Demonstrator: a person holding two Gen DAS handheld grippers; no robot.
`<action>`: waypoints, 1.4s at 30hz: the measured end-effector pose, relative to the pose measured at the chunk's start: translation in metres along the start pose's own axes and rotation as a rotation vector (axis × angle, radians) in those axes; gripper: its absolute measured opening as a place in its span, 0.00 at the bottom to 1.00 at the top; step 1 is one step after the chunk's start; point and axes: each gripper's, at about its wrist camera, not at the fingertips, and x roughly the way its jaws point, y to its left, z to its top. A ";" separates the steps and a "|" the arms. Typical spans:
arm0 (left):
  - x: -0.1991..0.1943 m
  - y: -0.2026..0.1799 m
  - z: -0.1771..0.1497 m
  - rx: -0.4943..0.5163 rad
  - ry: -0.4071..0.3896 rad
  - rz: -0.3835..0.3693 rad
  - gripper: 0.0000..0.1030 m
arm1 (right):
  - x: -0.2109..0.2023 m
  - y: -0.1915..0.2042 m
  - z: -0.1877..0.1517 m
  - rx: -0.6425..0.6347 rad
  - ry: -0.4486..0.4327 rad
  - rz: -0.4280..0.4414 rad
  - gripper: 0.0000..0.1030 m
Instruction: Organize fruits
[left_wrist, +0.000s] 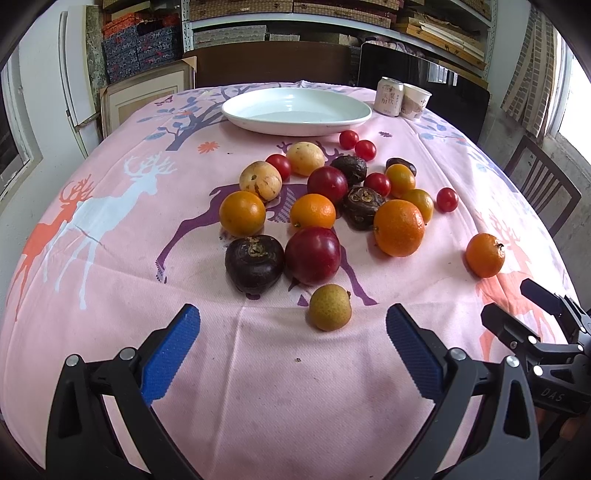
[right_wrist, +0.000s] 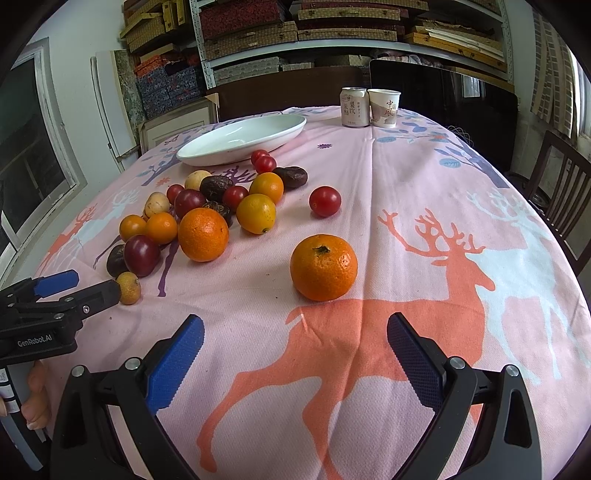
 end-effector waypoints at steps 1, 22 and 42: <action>0.000 0.000 0.000 0.000 0.000 0.000 0.96 | 0.000 0.000 0.000 -0.001 0.001 0.000 0.97; 0.000 -0.003 -0.001 0.003 0.003 -0.003 0.96 | 0.000 0.000 0.000 0.000 0.000 -0.001 0.97; 0.022 -0.019 -0.003 0.026 0.095 -0.088 0.52 | -0.004 -0.005 -0.001 0.025 -0.015 0.053 0.97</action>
